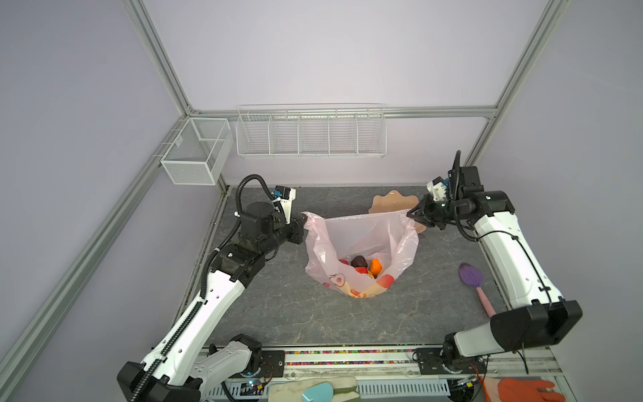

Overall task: Place the fruits into the plastic bag
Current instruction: Place the plastic bag at the center of the table.

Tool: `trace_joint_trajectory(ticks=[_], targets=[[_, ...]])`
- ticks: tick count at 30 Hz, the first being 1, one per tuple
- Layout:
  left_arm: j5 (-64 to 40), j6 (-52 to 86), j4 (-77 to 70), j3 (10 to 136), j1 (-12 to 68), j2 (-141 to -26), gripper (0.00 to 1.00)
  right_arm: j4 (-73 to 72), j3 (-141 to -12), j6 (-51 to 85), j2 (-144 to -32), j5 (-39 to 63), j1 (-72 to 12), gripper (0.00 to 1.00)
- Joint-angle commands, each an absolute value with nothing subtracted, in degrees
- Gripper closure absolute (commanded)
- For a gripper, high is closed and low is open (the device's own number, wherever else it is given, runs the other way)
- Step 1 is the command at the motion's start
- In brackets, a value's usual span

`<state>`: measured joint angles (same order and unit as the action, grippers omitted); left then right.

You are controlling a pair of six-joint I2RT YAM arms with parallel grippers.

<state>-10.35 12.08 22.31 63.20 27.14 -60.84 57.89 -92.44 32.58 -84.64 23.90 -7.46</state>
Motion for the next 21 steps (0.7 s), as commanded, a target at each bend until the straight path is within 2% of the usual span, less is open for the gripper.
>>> trace_joint_trajectory(ticks=[1,5,6,8,9,12,19,21], targets=[[-9.8,14.6,18.4,62.5,26.5,-59.1,1.0,53.5,-90.7,32.8,-85.1,24.2,-6.9,0.8],[-13.5,17.6,15.4,61.9,26.5,-57.5,0.95,53.2,-90.0,32.2,-85.3,24.5,-6.9,0.72],[-13.5,18.3,15.4,61.8,26.5,-57.3,0.86,53.2,-89.9,31.9,-85.4,24.4,-6.9,0.69],[-12.8,19.8,16.3,61.8,26.1,-57.0,0.61,52.9,-89.5,31.5,-85.4,24.4,-6.9,0.58],[-12.6,20.6,16.8,61.8,25.7,-56.8,0.51,52.8,-89.3,31.4,-85.3,24.7,-6.9,0.52],[-12.4,23.0,17.5,62.1,25.2,-55.7,0.36,52.3,-89.2,30.3,-84.9,26.2,-6.9,0.38],[-9.9,27.9,19.3,62.1,25.3,-49.1,0.23,52.1,-88.4,25.2,-80.7,24.2,-6.4,0.02],[-9.0,28.9,19.9,61.6,25.2,-46.3,0.2,51.0,-87.5,24.2,-78.6,23.4,-6.1,0.04]])
